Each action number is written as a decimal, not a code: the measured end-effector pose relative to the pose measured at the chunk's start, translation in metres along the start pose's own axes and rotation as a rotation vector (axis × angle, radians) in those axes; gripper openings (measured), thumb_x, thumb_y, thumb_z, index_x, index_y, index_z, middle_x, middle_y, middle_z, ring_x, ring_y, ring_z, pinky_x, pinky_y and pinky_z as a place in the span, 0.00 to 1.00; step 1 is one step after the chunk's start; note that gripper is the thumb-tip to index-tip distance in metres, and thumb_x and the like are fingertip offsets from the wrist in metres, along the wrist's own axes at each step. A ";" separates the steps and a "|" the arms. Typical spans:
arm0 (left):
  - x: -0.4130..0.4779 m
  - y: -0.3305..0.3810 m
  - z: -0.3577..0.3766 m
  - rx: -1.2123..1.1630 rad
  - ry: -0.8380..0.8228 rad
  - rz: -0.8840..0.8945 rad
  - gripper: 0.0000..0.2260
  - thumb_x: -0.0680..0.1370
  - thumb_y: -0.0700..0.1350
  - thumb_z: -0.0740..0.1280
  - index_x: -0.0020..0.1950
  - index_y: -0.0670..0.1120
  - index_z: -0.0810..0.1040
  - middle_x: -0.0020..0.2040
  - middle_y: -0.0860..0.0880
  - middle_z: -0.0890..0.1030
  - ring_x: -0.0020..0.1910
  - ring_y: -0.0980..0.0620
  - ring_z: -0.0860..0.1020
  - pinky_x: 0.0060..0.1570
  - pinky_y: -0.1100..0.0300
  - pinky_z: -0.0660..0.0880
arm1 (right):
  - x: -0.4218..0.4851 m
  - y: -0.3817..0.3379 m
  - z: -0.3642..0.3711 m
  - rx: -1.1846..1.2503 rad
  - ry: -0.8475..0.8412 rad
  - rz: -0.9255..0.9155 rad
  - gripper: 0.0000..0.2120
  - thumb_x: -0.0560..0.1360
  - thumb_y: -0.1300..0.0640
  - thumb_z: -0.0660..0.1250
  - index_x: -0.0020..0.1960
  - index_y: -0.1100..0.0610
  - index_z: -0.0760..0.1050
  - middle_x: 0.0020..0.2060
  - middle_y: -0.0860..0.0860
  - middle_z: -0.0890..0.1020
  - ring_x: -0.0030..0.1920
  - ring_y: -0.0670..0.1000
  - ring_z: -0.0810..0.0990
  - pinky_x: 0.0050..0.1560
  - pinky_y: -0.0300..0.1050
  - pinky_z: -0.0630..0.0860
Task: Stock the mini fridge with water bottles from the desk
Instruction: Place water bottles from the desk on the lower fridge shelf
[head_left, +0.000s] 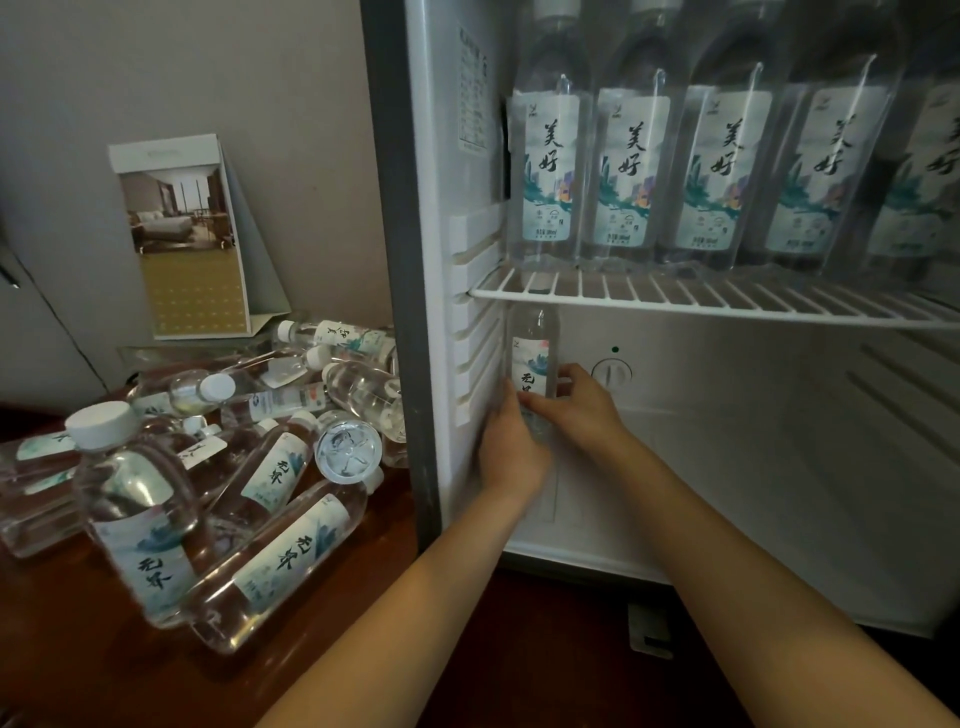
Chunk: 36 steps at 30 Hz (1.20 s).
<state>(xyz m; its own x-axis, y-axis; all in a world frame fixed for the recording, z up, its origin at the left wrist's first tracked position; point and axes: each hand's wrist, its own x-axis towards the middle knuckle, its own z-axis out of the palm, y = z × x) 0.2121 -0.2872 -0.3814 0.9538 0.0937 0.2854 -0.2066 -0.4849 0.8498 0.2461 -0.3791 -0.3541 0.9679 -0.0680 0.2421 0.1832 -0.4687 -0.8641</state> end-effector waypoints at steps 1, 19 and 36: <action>-0.001 0.000 -0.001 -0.006 -0.006 -0.002 0.33 0.74 0.34 0.61 0.76 0.48 0.54 0.68 0.44 0.71 0.67 0.47 0.71 0.65 0.50 0.70 | 0.000 0.000 0.000 0.003 0.003 0.000 0.25 0.69 0.53 0.74 0.61 0.60 0.71 0.56 0.55 0.80 0.52 0.52 0.80 0.54 0.45 0.77; -0.102 0.022 -0.063 -0.064 -0.029 0.206 0.12 0.77 0.36 0.62 0.58 0.46 0.79 0.54 0.53 0.81 0.54 0.57 0.78 0.53 0.74 0.70 | -0.107 -0.036 -0.016 0.287 0.088 0.046 0.04 0.76 0.54 0.65 0.50 0.52 0.77 0.46 0.53 0.82 0.47 0.51 0.80 0.48 0.43 0.75; -0.140 -0.051 -0.178 0.949 0.010 0.078 0.22 0.77 0.47 0.59 0.70 0.44 0.62 0.67 0.44 0.69 0.65 0.45 0.67 0.63 0.55 0.66 | -0.204 -0.074 0.100 0.047 -0.404 0.002 0.06 0.75 0.58 0.65 0.42 0.49 0.78 0.38 0.46 0.81 0.41 0.46 0.79 0.49 0.44 0.76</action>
<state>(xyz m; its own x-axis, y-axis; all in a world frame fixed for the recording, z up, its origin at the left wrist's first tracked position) 0.0507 -0.1204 -0.3856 0.9420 0.0362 0.3338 -0.0026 -0.9934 0.1150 0.0524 -0.2420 -0.3833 0.9564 0.2866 0.0555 0.1796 -0.4277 -0.8859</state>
